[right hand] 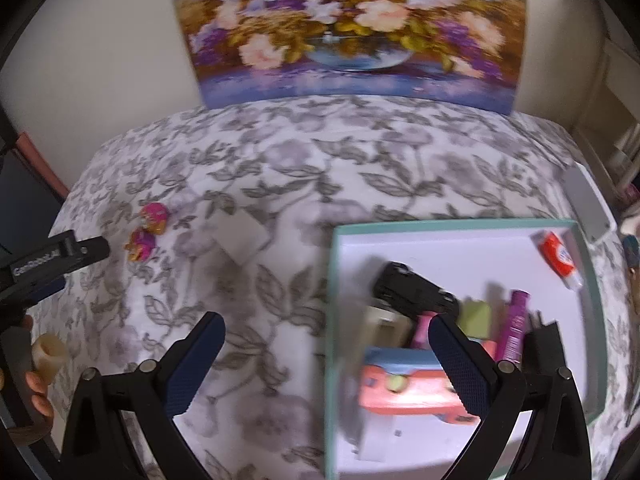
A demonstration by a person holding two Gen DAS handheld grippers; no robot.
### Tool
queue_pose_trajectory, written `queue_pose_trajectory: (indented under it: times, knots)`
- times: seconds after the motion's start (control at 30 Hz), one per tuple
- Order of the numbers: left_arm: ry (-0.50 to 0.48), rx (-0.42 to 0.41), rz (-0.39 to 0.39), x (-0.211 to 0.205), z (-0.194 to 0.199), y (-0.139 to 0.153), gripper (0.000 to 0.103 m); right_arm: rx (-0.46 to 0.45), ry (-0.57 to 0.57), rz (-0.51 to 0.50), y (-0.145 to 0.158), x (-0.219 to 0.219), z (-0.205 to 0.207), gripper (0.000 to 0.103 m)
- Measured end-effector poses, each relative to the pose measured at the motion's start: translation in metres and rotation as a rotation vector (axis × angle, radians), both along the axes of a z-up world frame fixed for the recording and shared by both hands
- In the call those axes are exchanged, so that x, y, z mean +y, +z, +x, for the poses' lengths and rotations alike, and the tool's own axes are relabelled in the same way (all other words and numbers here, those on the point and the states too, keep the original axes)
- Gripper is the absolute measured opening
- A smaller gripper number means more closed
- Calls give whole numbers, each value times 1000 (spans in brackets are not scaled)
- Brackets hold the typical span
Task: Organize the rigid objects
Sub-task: 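Move both tools back over the toy figure and white cube, then grasp the pink-helmeted toy figure with the left tool while the right tool grasps the white cube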
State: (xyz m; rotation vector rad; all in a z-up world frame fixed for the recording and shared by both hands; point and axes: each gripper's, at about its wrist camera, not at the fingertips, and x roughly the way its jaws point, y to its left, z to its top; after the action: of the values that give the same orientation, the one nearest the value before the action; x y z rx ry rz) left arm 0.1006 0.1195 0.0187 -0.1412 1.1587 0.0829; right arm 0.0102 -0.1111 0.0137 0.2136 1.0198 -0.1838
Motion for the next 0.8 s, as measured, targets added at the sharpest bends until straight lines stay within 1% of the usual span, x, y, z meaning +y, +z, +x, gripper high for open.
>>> queue_pose_trajectory:
  times: [0.2, 0.4, 0.5, 0.63, 0.8]
  knots:
    - [20, 12, -53, 10, 13, -9, 94, 0, 67, -13, -7, 23, 26, 103]
    - [61, 66, -60, 15, 26, -32, 94, 17, 95, -4, -23, 37, 51, 103]
    - [79, 86, -79, 21, 34, -43, 94, 29, 100, -14, -32, 42, 62, 103]
    - [103, 81, -96, 27, 43, -49, 94, 39, 108, -13, -43, 45, 76, 103]
    - [79, 62, -86, 23, 55, -53, 94, 37, 115, -8, -52, 48, 92, 103]
